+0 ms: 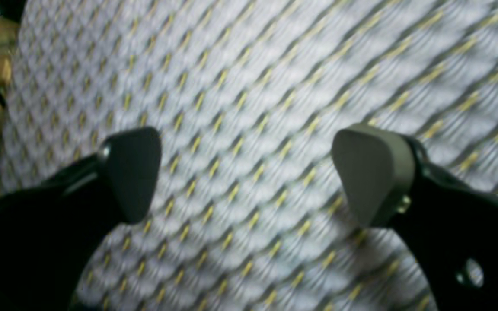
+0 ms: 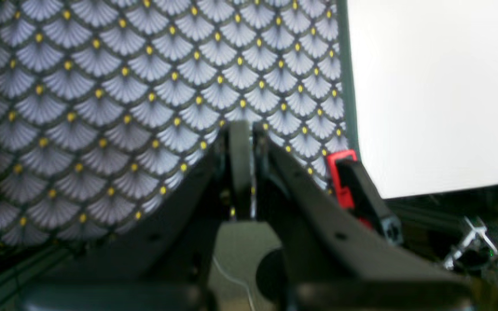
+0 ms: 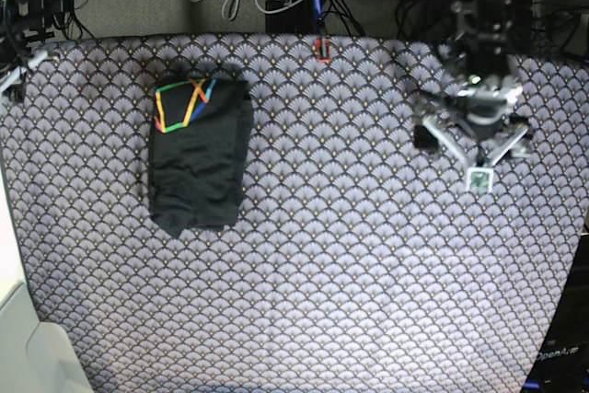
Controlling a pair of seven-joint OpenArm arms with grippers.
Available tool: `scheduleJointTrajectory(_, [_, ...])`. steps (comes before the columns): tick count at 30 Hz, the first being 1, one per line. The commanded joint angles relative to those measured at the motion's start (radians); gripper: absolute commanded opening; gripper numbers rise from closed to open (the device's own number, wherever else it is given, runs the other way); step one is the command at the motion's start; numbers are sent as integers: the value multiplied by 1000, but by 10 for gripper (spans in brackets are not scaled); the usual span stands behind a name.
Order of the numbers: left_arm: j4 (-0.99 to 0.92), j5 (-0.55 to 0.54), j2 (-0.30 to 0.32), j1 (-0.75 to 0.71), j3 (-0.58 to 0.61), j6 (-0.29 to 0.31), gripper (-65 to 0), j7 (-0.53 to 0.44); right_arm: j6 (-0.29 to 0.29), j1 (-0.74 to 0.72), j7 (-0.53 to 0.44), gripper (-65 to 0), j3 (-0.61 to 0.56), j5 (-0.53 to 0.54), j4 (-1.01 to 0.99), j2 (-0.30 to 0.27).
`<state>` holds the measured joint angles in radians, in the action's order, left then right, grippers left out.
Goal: Fold the T-shirt properly
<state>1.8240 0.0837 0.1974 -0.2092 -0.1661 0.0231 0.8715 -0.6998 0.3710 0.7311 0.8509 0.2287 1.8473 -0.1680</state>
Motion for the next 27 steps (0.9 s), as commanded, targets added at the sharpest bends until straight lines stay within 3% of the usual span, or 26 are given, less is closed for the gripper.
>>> scheduleJointTrajectory(1, [35,-28,21,-17,-14,-2,0,-22,2,13,-23,-650,24,4,15,-15])
scheduleJointTrajectory(7, [112,-106,57,-157,-137,-2,0,-27,2,26,-21,-650,141,4,13,9])
scheduleJointTrajectory(13, [130,-134,20,-238,-287,-4,0,-22,2,29,-21,-650,227,4,13,18])
scheduleJointTrajectory(25, [124,-134,14,-439,-284,2,0,-27,2,116,-29,-650,253,-9,-191,26])
scheduleJointTrajectory(27, [122,-134,12,-479,-258,56,0,-28,2,122,-29,-650,252,-59,-242,26])
